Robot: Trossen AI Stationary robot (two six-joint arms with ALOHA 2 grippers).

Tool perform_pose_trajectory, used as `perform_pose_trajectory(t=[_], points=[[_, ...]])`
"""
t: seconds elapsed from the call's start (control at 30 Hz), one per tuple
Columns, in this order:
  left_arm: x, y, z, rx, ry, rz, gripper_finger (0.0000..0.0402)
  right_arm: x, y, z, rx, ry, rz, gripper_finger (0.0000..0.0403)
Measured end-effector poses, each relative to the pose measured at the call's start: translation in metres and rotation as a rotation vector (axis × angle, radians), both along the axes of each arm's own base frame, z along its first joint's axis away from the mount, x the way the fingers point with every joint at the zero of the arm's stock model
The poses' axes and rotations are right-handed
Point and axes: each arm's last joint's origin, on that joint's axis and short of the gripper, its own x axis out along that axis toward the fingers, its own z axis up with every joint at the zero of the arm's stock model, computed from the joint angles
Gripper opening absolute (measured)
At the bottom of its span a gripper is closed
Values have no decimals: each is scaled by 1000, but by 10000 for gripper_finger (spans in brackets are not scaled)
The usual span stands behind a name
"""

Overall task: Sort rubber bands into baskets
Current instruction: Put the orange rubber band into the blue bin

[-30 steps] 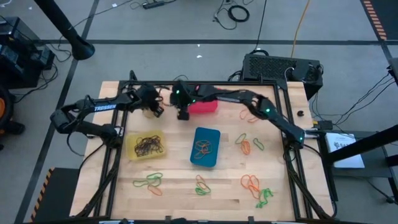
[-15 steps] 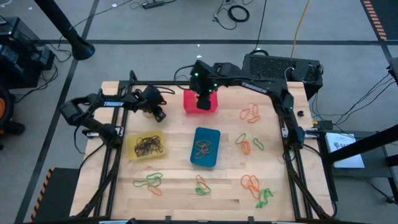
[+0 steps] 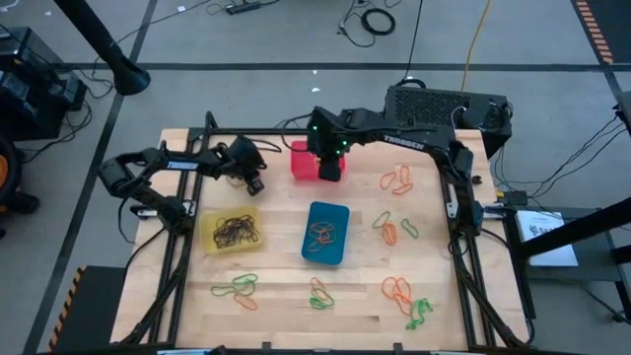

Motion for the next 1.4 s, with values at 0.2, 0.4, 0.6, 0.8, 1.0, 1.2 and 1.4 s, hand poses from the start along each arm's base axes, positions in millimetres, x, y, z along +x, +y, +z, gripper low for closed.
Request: perform_pose_trajectory(t=[0.2, 0.4, 0.6, 0.8, 1.0, 1.2, 1.4], points=[[17, -12, 5, 62, -58, -123, 4, -21, 23, -32, -76, -214, 43, 116], [38, -32, 27, 147, -233, -290, 3, -52, 57, -46, -191, -619, 122, 116], [57, -54, 59, 138, -444, -486, 2, -64, 69, -72, -275, -864, 153, 116], [72, -80, 74, 112, -582, -628, 1, -52, 75, -89, -218, -892, 336, 116], [78, -98, 75, 80, -607, -682, 1, -45, 92, -100, -250, -867, 550, 116], [80, -107, 77, 78, -624, -718, 1, -42, 105, -99, -328, -870, 647, 116], [81, -114, 77, 72, -627, -743, 1, -42, 109, -99, -379, -862, 700, 116]])
